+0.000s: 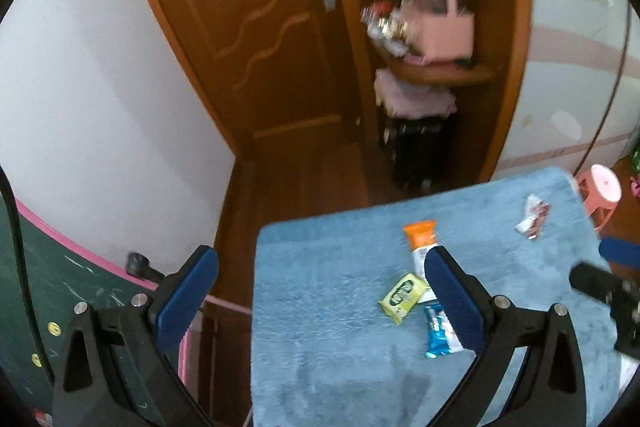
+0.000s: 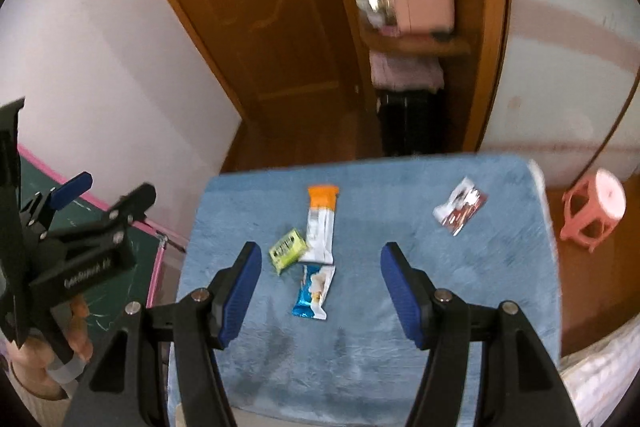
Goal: Organize snacks
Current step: 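Lift both grippers from the tray and move toward the remaining snacks, then grasp the green pack with left gripper while right grasps the blue-and-white pack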
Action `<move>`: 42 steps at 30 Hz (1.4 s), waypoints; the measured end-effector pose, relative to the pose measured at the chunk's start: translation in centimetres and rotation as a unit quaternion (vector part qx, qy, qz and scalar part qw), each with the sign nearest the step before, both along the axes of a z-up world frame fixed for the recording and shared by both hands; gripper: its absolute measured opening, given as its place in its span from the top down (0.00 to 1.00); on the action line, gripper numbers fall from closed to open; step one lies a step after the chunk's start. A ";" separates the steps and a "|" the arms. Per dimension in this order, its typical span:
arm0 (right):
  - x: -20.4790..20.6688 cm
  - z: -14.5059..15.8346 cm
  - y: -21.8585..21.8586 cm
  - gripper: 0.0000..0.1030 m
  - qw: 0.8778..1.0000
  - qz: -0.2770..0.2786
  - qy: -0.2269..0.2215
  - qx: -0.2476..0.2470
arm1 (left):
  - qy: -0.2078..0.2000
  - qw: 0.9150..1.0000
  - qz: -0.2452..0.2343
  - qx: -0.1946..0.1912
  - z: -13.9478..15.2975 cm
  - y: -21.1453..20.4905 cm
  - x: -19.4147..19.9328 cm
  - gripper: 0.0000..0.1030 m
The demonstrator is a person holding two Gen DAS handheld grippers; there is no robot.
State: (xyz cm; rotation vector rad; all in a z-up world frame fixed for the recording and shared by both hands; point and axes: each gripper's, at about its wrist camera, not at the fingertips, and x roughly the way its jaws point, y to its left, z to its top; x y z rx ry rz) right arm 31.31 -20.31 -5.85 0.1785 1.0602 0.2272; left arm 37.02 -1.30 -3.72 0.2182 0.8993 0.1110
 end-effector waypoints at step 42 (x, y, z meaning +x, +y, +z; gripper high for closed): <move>2.2 -21.6 2.3 0.74 0.984 0.016 0.179 0.003 | 0.199 0.971 -0.099 -0.087 -24.7 -4.2 6.6 0.07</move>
